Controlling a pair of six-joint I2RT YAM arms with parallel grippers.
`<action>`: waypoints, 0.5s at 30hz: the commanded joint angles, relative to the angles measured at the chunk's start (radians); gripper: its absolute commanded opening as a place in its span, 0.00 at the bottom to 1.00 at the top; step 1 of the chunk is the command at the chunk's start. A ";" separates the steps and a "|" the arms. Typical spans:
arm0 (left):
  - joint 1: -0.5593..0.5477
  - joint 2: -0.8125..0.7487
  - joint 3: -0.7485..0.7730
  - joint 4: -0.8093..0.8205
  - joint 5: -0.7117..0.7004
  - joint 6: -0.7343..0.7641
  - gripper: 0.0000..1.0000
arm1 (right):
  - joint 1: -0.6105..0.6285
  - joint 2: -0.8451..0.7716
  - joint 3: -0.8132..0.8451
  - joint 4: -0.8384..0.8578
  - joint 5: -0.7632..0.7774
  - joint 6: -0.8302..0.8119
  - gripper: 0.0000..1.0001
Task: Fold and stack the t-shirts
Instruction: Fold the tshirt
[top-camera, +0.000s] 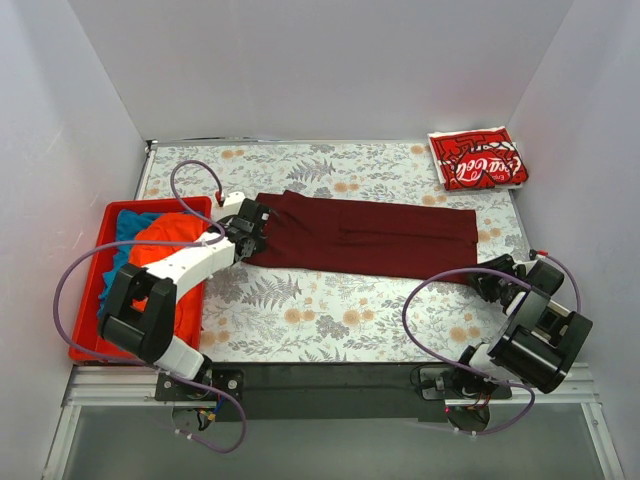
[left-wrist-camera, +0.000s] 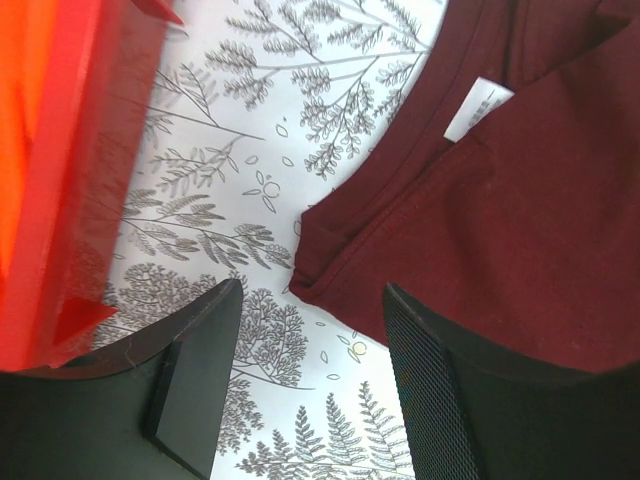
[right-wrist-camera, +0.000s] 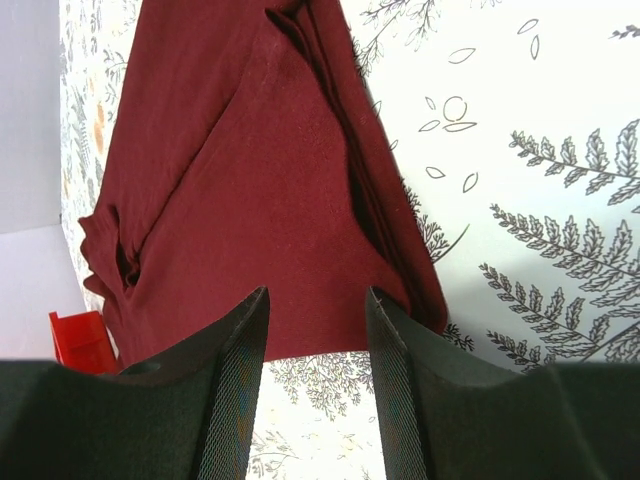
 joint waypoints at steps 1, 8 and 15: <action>0.022 0.031 0.040 -0.021 0.037 -0.040 0.56 | -0.010 -0.018 0.005 -0.018 0.004 -0.043 0.51; 0.063 0.122 0.055 -0.008 0.160 -0.074 0.56 | -0.010 0.033 -0.024 0.034 -0.004 -0.046 0.50; 0.073 0.200 0.067 -0.044 0.169 -0.087 0.42 | -0.010 0.075 -0.041 0.060 0.039 -0.047 0.50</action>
